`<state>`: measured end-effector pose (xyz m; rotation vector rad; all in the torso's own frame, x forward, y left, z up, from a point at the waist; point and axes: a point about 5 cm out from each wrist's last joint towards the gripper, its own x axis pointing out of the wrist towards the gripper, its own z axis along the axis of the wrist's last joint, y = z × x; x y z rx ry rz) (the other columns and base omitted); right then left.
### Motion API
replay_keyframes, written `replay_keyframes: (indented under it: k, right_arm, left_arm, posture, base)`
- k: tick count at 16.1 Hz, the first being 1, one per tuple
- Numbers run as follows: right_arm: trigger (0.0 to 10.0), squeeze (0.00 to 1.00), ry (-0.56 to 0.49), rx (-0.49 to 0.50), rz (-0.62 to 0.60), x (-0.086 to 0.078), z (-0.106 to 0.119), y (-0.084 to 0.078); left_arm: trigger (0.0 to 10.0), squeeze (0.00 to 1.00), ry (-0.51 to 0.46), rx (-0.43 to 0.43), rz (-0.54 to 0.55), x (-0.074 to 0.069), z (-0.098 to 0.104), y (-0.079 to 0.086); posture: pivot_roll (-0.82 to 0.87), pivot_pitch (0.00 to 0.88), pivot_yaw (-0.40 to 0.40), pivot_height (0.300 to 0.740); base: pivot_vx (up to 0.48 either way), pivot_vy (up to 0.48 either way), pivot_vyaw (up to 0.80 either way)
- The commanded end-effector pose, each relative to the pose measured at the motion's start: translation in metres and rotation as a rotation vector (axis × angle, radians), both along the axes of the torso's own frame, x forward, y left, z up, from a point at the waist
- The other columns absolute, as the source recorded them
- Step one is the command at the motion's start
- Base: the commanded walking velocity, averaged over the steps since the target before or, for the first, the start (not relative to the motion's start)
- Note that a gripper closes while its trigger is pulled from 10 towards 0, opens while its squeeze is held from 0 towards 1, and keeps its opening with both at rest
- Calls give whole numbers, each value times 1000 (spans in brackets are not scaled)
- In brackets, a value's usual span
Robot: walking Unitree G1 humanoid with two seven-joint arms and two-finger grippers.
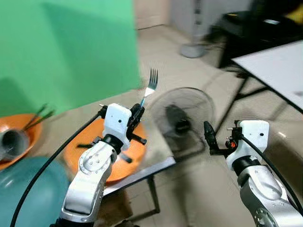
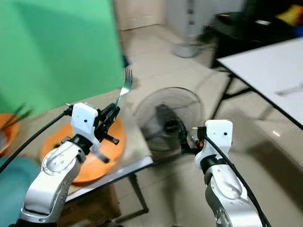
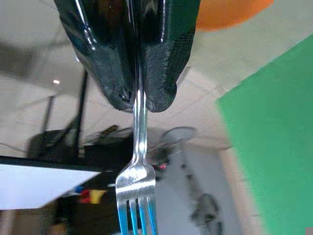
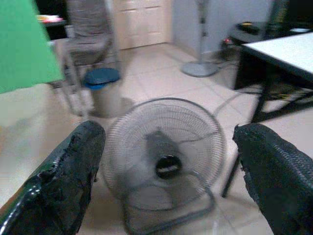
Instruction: Setting the table
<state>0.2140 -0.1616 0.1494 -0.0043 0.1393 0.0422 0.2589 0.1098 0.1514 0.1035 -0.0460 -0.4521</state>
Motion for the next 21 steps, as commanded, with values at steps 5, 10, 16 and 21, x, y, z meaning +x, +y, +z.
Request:
replay_keyframes:
  k: [5, 10, 16, 21]
  right_arm:
    - [10000, 0, 11, -1, -4, 0, -1, 3]
    - [10000, 0, 20, -9, 0, 0, -2, 3]
    - [10000, 0, 36, -21, 13, 0, -3, 4]
    - [10000, 0, 44, -22, 22, 0, -4, 6]
  left_arm:
    - [10000, 0, 7, -3, 15, -1, 0, 4]
    - [10000, 0, 12, -8, 26, -1, 1, 6]
    - [10000, 0, 16, -46, 35, -1, 3, 7]
    - [10000, 0, 14, -41, 37, 0, 3, 8]
  posture:
    - [33, 0, 95, 740]
    - [37, 0, 93, 740]
    - [37, 0, 90, 740]
    - [36, 0, 90, 740]
  base:
    - [0, 0, -800]
    - [0, 0, -800]
    - [0, 0, -800]
    - [0, 0, -800]
